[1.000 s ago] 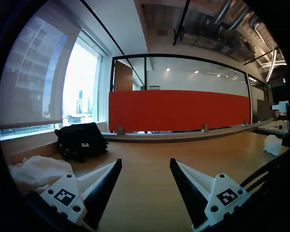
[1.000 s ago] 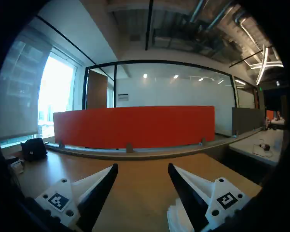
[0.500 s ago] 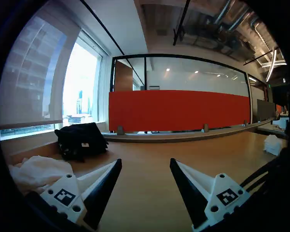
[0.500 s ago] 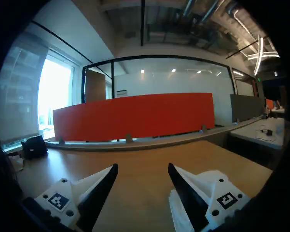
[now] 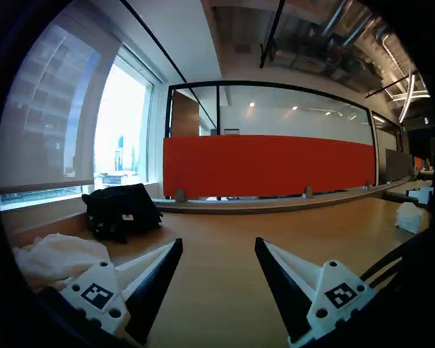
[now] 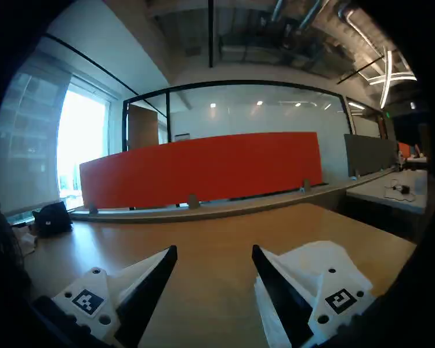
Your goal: Fold towel
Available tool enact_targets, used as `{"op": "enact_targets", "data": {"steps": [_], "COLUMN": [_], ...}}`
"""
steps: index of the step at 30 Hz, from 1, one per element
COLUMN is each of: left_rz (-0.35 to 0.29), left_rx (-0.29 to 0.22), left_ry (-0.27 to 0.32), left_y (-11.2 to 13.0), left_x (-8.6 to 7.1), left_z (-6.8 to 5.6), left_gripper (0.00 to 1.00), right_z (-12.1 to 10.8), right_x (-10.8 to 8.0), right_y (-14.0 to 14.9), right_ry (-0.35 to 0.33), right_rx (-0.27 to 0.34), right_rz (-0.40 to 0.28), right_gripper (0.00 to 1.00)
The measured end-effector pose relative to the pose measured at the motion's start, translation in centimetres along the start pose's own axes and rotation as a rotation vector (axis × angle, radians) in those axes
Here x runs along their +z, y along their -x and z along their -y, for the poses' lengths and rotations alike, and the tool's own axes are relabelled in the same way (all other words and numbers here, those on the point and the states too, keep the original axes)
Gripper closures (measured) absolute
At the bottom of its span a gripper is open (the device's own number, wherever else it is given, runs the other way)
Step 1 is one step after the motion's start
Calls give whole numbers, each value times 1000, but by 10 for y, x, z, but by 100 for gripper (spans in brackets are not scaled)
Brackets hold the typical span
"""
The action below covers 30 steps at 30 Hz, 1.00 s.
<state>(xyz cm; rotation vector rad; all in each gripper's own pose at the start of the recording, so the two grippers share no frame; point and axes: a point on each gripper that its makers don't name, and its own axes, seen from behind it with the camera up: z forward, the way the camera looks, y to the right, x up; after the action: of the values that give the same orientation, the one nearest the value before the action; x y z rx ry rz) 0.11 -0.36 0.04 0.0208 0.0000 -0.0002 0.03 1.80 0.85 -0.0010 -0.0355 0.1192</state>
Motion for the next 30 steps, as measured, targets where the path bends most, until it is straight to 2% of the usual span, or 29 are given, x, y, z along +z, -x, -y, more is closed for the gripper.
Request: {"op": "enact_targets", "data": {"steps": [9,30], "left_rz": [0,0], "left_rx": [0,0], "left_ry": [0,0], "left_y": [0,0], "left_x": [0,0], "left_z": [0,0], "left_gripper": [8,8], "right_z": [-1,11], "right_x": [-3,-7], "right_y": [-3,1], "right_ry": [10,-5], "right_rx": [8,-60], "right_rz": [-24,-38], "right_gripper": [0,0]}}
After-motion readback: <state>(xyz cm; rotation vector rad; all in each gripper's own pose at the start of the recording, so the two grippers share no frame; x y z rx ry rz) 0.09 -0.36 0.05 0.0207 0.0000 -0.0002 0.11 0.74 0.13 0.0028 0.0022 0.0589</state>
